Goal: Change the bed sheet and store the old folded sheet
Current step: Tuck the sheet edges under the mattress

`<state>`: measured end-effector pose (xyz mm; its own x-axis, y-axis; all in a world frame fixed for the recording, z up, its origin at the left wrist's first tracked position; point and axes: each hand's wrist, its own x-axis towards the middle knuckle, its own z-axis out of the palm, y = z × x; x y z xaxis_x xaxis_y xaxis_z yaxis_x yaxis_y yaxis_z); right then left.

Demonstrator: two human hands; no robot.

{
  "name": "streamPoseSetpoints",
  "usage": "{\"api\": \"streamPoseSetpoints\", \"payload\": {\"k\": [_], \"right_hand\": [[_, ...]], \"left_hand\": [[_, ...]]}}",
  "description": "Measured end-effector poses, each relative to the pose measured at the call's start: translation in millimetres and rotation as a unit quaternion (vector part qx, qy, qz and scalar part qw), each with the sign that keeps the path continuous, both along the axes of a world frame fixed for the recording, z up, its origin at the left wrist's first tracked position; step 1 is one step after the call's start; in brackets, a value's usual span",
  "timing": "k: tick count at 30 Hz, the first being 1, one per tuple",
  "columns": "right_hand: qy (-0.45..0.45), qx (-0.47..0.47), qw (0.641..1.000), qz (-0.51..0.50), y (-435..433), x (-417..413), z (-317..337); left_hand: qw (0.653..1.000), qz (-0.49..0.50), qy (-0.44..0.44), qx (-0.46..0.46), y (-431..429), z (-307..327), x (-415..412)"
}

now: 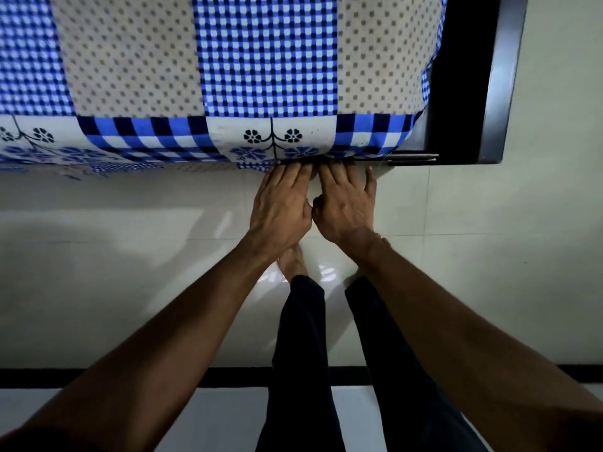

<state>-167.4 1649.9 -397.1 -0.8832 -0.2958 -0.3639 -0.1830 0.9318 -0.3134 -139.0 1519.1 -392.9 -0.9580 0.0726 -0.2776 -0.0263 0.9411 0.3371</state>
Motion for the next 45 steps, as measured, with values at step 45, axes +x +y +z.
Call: {"api": "streamPoseSetpoints", "payload": {"k": [45], "right_hand": [[-0.129, 0.042, 0.991, 0.002, -20.6, -25.2, 6.1]], "left_hand": [[0.998, 0.045, 0.010, 0.040, -13.0, -3.8, -7.0]]}}
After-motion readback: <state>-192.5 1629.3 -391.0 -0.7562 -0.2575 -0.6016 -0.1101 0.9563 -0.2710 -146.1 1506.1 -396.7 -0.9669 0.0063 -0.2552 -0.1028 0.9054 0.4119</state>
